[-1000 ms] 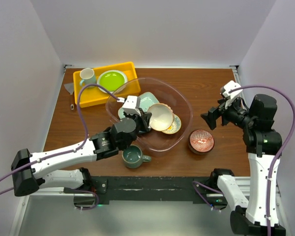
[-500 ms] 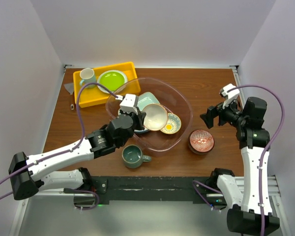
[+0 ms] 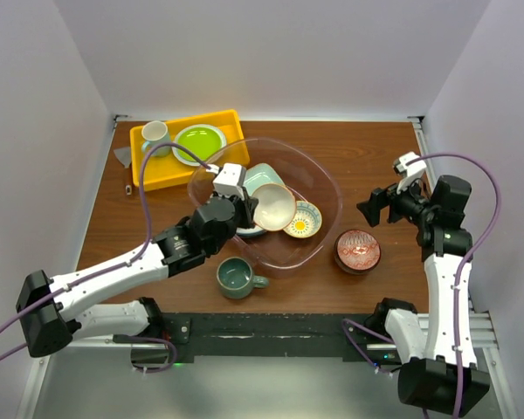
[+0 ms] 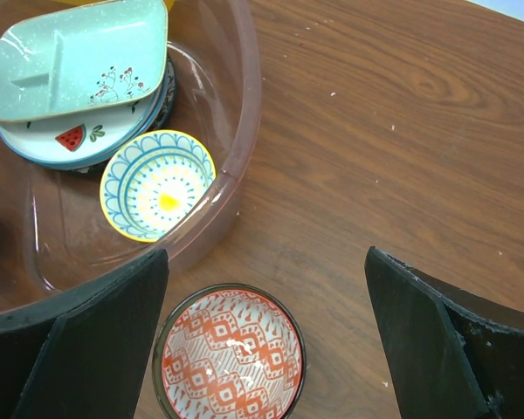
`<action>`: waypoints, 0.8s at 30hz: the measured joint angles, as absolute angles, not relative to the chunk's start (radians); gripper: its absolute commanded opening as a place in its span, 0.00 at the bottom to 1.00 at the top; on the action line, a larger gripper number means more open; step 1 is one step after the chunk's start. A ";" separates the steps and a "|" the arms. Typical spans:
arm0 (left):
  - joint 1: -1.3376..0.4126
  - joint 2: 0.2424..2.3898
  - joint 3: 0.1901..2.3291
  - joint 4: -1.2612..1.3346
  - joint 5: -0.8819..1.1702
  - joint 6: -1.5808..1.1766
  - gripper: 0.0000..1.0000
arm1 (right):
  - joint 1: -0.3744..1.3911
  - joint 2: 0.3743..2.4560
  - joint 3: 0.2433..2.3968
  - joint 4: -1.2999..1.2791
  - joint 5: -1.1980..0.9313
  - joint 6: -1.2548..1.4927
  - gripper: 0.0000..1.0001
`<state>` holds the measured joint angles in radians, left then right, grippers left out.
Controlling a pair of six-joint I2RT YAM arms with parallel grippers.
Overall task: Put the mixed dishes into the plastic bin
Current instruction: Place the bowl in the plastic bin.
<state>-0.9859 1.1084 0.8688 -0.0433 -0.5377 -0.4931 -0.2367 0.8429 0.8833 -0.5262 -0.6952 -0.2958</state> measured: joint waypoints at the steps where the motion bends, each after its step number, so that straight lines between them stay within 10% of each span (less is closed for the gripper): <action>1: -0.982 1.112 0.869 -0.043 -0.532 -0.493 0.00 | -0.237 0.843 0.880 -0.524 -0.698 -0.296 0.98; 24: -0.869 1.296 0.937 -0.043 -0.385 -0.486 0.00 | -0.237 0.841 0.875 -0.508 -0.699 -0.300 0.98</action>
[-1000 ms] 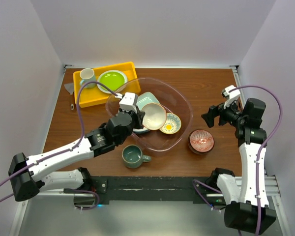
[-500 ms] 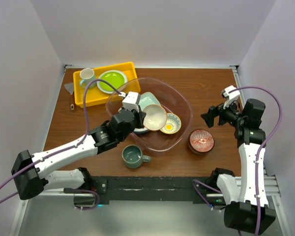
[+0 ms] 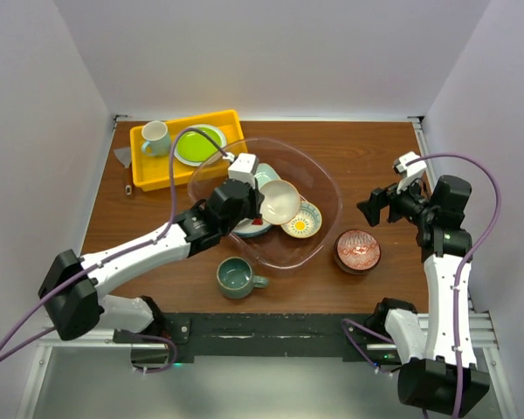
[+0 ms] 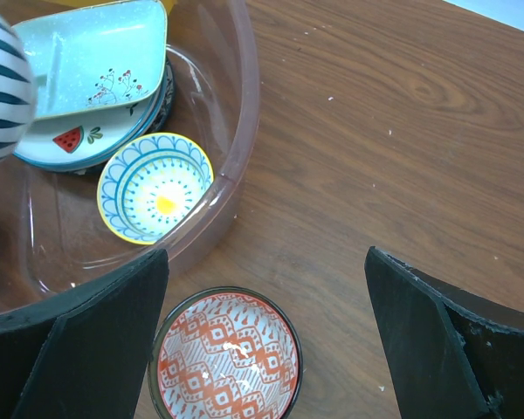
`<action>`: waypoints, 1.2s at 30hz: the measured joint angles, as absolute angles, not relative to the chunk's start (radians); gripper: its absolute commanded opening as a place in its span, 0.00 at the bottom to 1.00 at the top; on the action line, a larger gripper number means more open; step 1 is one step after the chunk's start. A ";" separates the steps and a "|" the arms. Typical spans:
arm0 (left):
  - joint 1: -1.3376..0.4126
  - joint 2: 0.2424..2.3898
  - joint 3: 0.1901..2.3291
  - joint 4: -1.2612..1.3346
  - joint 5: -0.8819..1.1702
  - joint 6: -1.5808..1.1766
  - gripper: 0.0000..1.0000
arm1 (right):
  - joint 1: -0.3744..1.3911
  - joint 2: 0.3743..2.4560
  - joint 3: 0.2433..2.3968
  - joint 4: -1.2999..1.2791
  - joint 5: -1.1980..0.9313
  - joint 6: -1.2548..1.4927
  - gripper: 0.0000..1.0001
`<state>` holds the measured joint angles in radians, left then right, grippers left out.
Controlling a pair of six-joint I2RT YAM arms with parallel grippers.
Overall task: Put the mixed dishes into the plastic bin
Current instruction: Place the bowl in the plastic bin.
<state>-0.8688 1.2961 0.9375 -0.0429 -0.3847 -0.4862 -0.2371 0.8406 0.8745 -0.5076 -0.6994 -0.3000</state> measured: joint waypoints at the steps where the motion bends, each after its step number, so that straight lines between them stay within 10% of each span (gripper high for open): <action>1: -0.863 1.314 0.949 -0.042 -0.376 -0.486 0.00 | -0.237 0.839 0.875 -0.508 -0.699 -0.300 0.98; 26: -0.831 1.805 1.236 -0.153 -0.186 -0.434 0.00 | -0.237 0.830 0.875 -0.508 -0.703 -0.307 0.98; 36: -0.831 1.850 1.287 -0.162 -0.172 -0.429 0.17 | -0.237 0.831 0.875 -0.508 -0.707 -0.307 0.98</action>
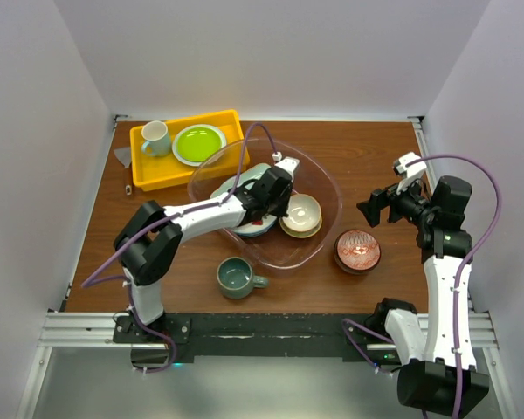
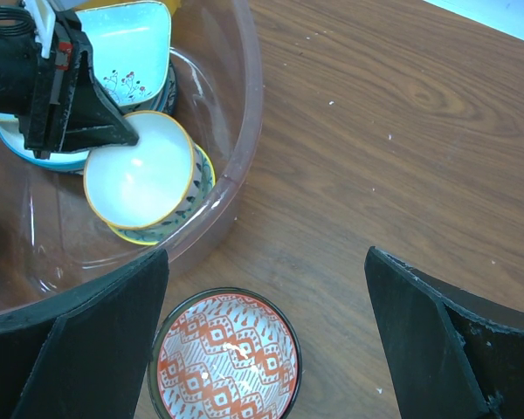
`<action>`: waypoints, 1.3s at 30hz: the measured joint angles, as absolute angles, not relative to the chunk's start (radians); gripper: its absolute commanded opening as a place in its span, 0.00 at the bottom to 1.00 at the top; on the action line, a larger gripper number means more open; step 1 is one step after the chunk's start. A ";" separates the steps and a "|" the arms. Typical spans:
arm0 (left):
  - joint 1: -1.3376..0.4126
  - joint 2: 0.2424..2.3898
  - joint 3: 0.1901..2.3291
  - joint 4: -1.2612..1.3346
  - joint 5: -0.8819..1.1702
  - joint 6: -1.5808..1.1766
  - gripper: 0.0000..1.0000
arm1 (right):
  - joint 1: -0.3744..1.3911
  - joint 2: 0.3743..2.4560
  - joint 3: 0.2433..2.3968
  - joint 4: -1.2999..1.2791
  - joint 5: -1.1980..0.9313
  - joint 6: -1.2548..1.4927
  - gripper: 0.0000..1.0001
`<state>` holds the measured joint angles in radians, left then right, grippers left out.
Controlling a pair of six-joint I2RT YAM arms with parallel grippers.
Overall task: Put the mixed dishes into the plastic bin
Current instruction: Place the bowl in the plastic bin, then pick up the bowl from the center of the board.
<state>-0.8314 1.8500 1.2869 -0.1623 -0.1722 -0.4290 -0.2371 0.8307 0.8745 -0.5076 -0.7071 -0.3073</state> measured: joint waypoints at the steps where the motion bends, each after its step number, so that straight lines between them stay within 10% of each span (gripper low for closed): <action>1: -0.831 1.854 1.291 -0.162 -0.169 -0.427 0.19 | -0.237 0.831 0.875 -0.508 -0.707 -0.307 0.98; 11: -0.831 1.866 1.301 -0.173 -0.158 -0.427 0.33 | -0.237 0.831 0.875 -0.508 -0.707 -0.307 0.98; 30: -0.831 1.523 1.230 -0.153 -0.150 -0.360 0.99 | -0.237 0.830 0.875 -0.530 -0.768 -0.373 0.98; 39: -0.799 1.257 1.089 -0.146 -0.189 -0.317 1.00 | -0.237 0.830 0.875 -0.571 -0.841 -0.441 0.98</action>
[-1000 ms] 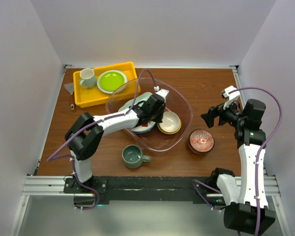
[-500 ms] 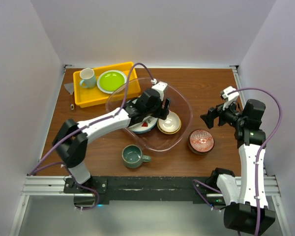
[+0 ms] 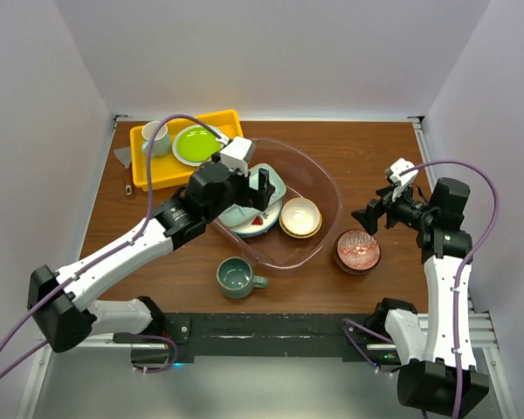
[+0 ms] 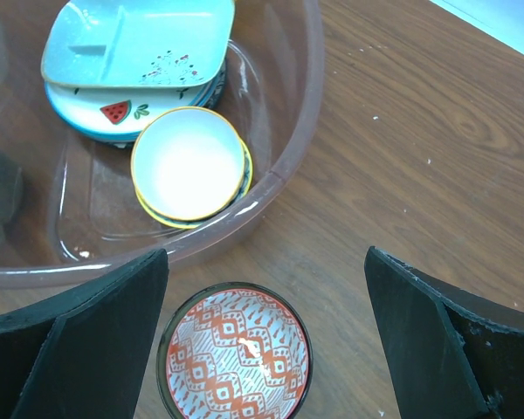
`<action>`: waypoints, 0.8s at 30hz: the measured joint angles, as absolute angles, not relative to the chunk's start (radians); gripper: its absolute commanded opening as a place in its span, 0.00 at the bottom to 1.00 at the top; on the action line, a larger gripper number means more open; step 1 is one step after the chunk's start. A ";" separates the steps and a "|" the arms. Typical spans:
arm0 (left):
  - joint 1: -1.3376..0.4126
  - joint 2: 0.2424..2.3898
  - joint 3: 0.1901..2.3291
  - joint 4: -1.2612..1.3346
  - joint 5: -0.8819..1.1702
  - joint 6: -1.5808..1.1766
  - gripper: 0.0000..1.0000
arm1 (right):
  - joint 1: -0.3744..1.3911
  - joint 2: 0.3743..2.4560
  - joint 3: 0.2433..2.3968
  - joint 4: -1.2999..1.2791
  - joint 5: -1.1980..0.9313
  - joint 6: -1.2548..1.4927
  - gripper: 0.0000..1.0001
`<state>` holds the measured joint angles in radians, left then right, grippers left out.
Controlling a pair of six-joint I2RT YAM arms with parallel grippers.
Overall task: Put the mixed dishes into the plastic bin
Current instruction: Pick up the bowl from the center of the board.
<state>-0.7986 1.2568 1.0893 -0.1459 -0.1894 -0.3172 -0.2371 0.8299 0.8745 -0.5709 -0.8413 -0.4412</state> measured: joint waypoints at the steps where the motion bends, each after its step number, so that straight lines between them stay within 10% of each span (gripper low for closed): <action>1: -0.796 1.237 1.078 -0.152 -0.194 -0.313 1.00 | -0.237 0.830 0.875 -0.574 -0.849 -0.448 0.98; 24: -0.786 0.793 0.852 -0.276 -0.374 -0.160 1.00 | -0.237 0.939 0.893 -0.736 -0.860 -0.656 0.98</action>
<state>-0.7856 0.7929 0.8520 -0.2760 -0.3740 -0.1600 -0.2367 0.9390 0.8928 -0.7364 -0.8597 -0.6563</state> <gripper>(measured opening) 0.997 0.983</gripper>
